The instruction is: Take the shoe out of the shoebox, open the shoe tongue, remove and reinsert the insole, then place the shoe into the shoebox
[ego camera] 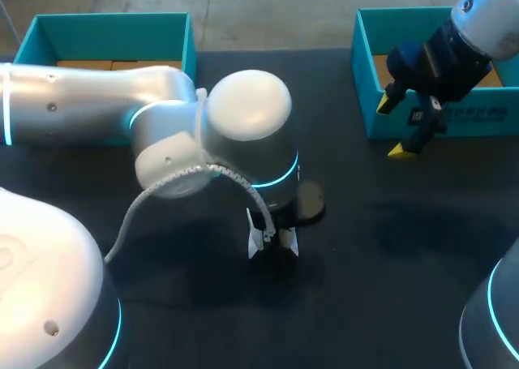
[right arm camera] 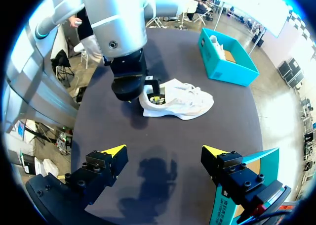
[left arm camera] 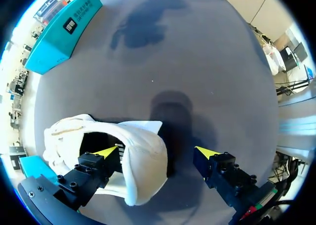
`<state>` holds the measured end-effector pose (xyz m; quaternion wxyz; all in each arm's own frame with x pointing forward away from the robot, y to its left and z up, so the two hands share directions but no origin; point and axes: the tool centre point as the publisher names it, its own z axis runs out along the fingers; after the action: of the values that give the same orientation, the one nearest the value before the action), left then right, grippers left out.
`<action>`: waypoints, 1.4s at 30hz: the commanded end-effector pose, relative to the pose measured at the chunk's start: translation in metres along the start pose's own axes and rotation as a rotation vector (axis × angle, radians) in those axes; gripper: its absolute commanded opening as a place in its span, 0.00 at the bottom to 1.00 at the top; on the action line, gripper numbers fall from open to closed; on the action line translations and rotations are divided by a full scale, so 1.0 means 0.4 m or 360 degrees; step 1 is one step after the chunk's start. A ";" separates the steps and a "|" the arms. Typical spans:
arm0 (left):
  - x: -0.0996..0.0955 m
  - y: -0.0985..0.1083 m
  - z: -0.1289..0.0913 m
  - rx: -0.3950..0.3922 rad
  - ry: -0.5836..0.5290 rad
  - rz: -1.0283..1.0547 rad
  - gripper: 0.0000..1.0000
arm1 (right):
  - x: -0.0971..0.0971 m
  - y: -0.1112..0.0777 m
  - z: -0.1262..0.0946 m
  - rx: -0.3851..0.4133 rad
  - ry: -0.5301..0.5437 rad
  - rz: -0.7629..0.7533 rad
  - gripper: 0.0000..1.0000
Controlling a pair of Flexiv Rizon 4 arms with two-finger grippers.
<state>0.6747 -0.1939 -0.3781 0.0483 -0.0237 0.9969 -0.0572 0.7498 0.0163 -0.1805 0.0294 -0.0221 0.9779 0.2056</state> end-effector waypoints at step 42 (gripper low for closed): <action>-0.034 0.052 -0.156 -0.0245 0.0242 0.0006 0.00 | -0.002 0.002 0.003 0.0004 0.0002 0.0003 1.00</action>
<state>0.6718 -0.1731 -0.3489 -0.0195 -0.0233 0.9992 0.0254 0.7499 0.0163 -0.1805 0.0295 -0.0221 0.9780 0.2056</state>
